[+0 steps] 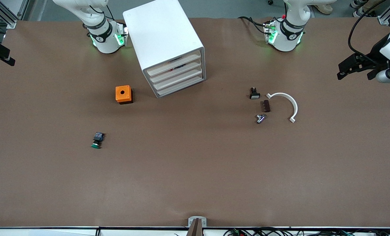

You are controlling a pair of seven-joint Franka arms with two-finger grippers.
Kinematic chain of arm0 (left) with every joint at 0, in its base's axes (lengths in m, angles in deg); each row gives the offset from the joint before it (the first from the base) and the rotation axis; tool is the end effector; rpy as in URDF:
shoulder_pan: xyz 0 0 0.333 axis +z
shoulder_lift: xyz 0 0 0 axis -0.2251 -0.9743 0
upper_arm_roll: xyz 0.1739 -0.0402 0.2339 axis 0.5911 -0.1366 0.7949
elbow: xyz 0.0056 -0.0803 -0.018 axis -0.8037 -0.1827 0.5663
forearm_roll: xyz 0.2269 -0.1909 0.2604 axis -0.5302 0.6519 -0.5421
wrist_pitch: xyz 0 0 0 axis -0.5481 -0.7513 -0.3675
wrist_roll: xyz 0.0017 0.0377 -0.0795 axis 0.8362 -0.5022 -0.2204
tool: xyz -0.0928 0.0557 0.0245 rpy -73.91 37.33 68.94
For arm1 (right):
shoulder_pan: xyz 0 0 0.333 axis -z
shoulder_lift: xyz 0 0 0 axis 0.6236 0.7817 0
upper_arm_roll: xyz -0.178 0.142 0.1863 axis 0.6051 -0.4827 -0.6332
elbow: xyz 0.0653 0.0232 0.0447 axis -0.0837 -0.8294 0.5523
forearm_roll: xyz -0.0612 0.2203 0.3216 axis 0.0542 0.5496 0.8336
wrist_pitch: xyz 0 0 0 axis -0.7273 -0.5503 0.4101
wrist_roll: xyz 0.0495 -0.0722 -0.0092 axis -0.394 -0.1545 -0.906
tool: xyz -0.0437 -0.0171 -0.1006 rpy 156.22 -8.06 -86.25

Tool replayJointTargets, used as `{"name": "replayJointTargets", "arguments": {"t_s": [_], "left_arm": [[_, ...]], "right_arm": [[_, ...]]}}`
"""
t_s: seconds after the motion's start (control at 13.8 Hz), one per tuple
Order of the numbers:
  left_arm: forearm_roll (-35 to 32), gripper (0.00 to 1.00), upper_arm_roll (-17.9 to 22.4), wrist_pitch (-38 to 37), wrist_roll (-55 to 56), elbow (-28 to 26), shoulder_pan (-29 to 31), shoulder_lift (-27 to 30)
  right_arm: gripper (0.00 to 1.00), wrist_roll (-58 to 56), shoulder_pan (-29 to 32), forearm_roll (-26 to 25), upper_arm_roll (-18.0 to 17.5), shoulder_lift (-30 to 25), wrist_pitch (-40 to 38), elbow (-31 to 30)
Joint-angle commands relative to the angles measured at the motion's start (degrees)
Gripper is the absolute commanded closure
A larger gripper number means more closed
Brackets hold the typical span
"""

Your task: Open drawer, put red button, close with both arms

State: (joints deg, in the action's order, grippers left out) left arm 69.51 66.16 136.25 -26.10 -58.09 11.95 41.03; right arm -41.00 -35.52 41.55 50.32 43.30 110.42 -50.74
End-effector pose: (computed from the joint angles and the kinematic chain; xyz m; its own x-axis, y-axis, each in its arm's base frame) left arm 0.5306 -0.0391 0.6154 0.9997 -0.0104 -0.0199 -0.0101 -0.9998 0.0169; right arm 0.4937 -0.0719 0.6419 0.9977 -0.0083 -0.0678 -0.0092 -0.9999 -0.0128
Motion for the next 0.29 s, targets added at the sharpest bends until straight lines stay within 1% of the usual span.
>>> {"name": "replayJointTargets", "arguments": {"t_s": [0.0, 0.22], "left_arm": [[-0.3, 0.0, -0.4, -0.5, 0.0, 0.9, 0.4, -0.1], [-0.3, 0.0, -0.4, -0.5, 0.0, 0.9, 0.4, -0.1]], "right_arm": [[0.0, -0.3, -0.2, 0.5, -0.2, -0.6, -0.8, 0.0], [0.0, -0.3, -0.2, 1.4, -0.2, -0.6, -0.8, 0.0]]}}
